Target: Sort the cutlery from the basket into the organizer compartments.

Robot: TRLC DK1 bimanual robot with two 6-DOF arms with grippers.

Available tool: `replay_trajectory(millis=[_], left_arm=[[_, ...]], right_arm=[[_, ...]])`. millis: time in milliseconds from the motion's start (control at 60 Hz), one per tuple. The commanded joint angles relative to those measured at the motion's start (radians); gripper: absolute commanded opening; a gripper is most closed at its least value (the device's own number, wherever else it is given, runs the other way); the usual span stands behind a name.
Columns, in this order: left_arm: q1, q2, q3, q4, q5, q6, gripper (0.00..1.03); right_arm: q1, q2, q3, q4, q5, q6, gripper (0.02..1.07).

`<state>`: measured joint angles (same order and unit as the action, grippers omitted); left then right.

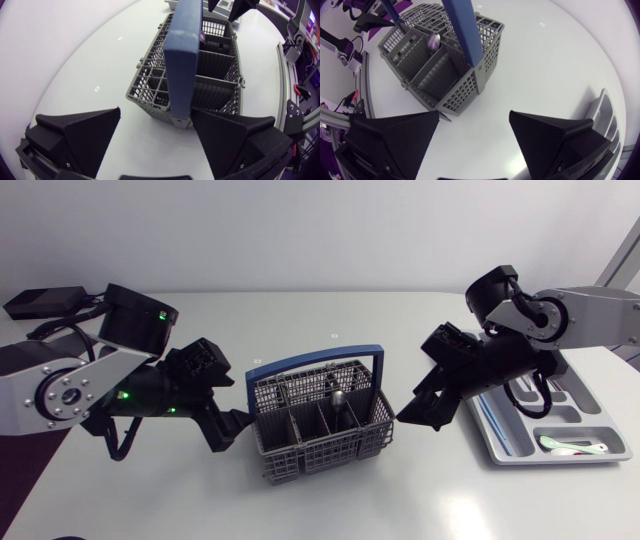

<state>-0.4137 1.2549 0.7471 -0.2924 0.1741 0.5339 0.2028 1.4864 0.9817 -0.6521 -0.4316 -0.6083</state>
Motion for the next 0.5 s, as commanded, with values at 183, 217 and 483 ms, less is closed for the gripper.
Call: replay_trajectory(millis=[183,217,483], left_arm=[[0.021,0.051,0.023,0.035,-0.002,0.024,0.98],[0.024,0.057,0.028,0.035,-0.002,0.026,0.98],[0.041,0.095,0.054,0.055,0.001,0.04,0.98]], right_arm=[[0.055,-0.043,-0.063,0.02,0.005,0.051,1.03],[0.06,-0.052,-0.069,0.02,0.005,0.054,1.03],[0.119,-0.101,-0.1,0.014,0.007,0.084,1.03]])
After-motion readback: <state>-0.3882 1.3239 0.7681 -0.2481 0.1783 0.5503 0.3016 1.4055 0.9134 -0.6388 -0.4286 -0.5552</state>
